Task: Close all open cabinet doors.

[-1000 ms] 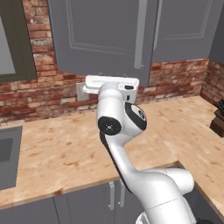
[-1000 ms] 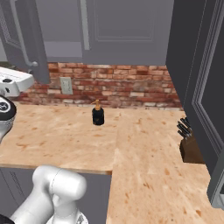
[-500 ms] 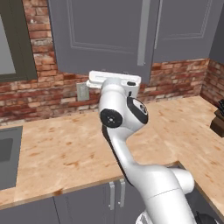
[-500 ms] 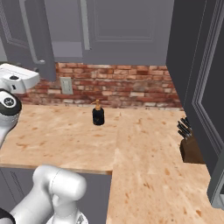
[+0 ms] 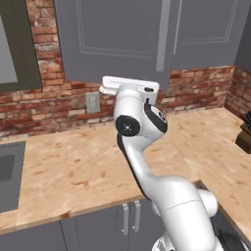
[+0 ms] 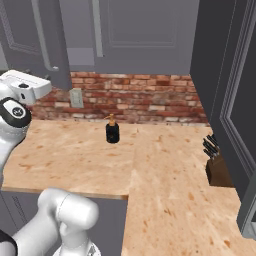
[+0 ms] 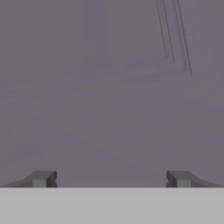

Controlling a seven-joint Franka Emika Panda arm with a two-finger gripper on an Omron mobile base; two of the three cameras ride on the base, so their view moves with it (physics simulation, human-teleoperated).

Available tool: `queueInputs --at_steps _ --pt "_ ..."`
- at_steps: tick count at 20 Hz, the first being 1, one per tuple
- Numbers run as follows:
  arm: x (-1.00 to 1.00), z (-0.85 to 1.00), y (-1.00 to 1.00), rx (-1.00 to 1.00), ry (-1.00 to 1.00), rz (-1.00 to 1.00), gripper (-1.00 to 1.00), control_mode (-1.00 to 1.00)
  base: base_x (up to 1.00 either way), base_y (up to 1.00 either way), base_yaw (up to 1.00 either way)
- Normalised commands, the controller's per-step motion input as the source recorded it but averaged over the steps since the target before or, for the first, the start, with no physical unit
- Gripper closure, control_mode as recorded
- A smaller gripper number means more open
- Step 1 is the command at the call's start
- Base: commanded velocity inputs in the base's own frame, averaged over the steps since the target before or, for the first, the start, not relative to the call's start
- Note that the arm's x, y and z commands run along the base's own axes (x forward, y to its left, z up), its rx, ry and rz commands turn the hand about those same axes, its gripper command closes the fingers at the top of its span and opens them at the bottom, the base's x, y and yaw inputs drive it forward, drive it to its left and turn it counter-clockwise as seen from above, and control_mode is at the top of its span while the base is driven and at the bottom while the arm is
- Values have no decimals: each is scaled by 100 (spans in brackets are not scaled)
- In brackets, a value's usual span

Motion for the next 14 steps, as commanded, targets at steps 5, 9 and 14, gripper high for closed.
queueInputs --at_steps 5,9,14 --pt "25 0 -35 0 0 10 -100 -100 0 0 0" --pt "21 0 -39 0 0 12 -100 -100 0 0 0" --pt "27 0 -30 0 0 11 -100 -100 0 0 0"
